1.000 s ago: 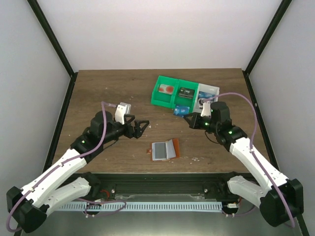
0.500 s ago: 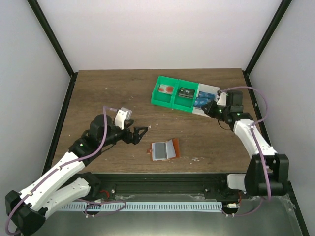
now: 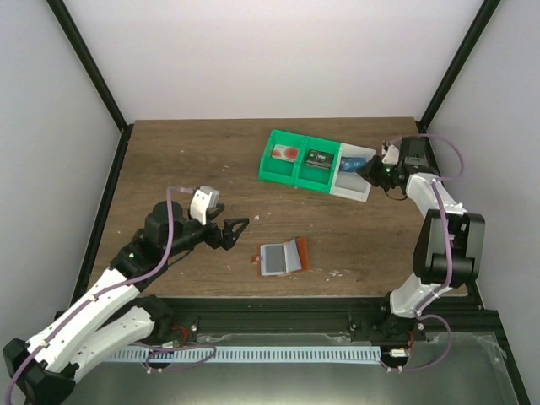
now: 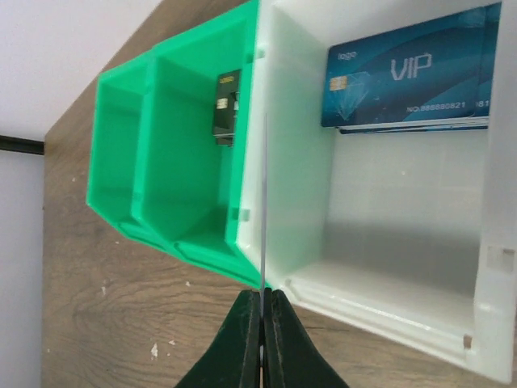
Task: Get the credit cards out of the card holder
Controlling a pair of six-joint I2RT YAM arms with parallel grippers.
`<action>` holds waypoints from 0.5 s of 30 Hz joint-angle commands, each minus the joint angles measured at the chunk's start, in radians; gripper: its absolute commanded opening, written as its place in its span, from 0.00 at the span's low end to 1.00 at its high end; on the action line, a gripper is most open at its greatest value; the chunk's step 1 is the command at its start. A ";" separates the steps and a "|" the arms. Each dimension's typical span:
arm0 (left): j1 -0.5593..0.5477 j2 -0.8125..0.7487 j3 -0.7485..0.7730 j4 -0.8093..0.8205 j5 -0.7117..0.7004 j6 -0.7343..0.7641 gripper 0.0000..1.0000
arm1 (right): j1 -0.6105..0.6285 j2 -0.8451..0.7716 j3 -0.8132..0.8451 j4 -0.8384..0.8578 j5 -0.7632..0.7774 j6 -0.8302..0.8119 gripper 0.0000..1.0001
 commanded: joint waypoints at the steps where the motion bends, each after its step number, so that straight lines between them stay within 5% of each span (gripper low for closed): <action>1: 0.000 -0.013 -0.012 0.001 -0.028 0.021 1.00 | -0.007 0.093 0.102 -0.064 0.024 -0.030 0.00; 15: 0.000 -0.055 -0.037 0.011 -0.070 0.036 1.00 | -0.007 0.312 0.291 -0.081 -0.022 -0.043 0.00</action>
